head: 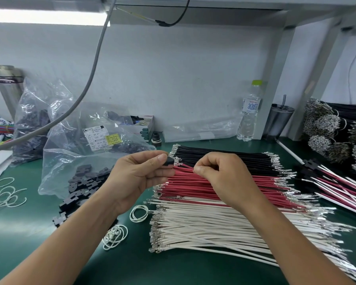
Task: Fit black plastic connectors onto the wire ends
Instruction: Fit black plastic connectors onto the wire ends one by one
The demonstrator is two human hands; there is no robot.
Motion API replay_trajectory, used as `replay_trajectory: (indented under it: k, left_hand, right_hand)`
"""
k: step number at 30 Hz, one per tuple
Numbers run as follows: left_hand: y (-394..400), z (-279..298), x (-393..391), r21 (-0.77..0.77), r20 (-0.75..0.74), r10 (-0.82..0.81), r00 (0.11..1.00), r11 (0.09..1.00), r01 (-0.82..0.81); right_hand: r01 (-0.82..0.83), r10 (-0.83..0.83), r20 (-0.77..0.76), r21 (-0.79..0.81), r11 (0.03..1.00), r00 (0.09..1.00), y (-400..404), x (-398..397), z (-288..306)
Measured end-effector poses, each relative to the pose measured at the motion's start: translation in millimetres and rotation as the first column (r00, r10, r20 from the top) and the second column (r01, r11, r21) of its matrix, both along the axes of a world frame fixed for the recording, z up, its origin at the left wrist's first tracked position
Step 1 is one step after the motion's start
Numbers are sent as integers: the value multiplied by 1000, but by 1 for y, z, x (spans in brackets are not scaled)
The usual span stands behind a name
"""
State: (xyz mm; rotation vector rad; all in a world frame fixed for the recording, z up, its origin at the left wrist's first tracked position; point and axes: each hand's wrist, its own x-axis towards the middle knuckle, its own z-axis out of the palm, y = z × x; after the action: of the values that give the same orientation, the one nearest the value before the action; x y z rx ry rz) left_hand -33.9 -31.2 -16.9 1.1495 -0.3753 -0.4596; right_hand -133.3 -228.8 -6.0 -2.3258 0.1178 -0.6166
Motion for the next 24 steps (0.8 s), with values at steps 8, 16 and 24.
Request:
replay_trajectory:
  k: [8,16,24]
  left_hand:
    - [-1,0,-1,2,-3,-12,1000,1000,12]
    - [-1,1,-1,8,3,-16,1000,1000,16]
    - [0,2,-2,12,2,-30,1000,999,30]
  right_hand:
    - [11,-11,3,52,999,1000,1,0,2]
    - [32,-33,23,65,997,999,1,-1,3]
    - [59,-59,49,7,998,997,2,-3,4]
